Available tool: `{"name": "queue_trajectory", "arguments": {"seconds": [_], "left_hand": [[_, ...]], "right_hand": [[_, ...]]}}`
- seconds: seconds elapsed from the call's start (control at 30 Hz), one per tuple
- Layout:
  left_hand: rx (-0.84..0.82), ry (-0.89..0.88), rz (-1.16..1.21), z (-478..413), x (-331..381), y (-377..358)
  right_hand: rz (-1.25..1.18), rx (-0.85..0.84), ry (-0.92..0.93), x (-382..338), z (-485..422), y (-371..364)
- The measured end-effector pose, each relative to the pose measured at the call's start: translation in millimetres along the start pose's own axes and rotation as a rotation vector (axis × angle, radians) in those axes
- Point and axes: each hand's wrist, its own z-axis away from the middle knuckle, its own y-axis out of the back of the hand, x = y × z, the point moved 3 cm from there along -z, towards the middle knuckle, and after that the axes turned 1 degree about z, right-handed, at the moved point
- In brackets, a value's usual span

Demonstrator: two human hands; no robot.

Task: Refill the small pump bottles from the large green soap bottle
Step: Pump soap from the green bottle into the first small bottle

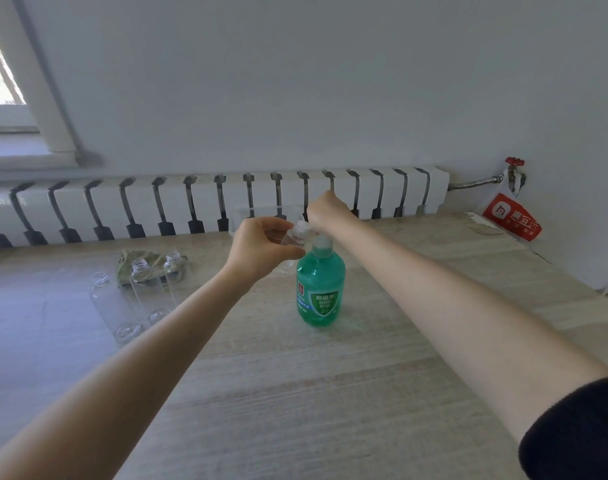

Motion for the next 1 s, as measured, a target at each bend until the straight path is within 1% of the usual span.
{"name": "queue_trajectory", "arguments": {"seconds": [0.07, 0.17, 0.2, 0.27, 0.33, 0.43, 0.5, 0.57, 0.63, 0.7, 0.73, 0.87, 0.93, 1.0], "left_hand": [[0.006, 0.005, -0.004, 0, -1, 1], [0.01, 0.013, 0.007, 1, -1, 3], [0.015, 0.022, 0.009, 1, -2, 3], [0.019, 0.034, 0.007, 1, -4, 4], [0.021, 0.047, 0.012, 1, -6, 5], [0.022, 0.057, 0.02, 4, -5, 4], [0.02, 0.057, 0.021, 6, -4, 3], [0.021, 0.061, 0.029, 8, -3, 2], [0.038, 0.071, 0.037, 10, -2, 1], [0.059, 0.08, 0.037, 12, -1, 1], [0.063, 0.081, 0.038, 13, 1, 0], [0.063, 0.081, 0.027, 18, 4, -4], [0.061, 0.084, 0.018, 21, 5, -6], [0.068, 0.088, 0.015, 22, 5, -7]], "right_hand": [[-0.083, 0.018, 0.0, 2, -1, 1], [-0.282, 0.079, 0.016, 1, 2, 10], [-0.34, 0.112, 0.051, -1, 4, 15], [-0.383, 0.163, 0.157, -3, 9, 25], [-0.441, 0.245, 0.242, -2, 14, 34], [-0.573, 0.467, 0.31, 10, 16, 50], [-0.621, 0.604, 0.293, 24, 15, 60], [-0.618, 0.71, 0.244, 42, 15, 70], [-0.545, 0.748, 0.193, 62, 17, 80], [-0.356, 0.694, 0.09, 84, 19, 84], [-0.251, 0.631, 0.033, 98, 18, 84], [0.087, 0.287, -0.168, 152, 14, 75], [0.212, 0.183, -0.189, 170, 19, 72], [0.28, 0.155, -0.172, 181, 22, 68]]}}
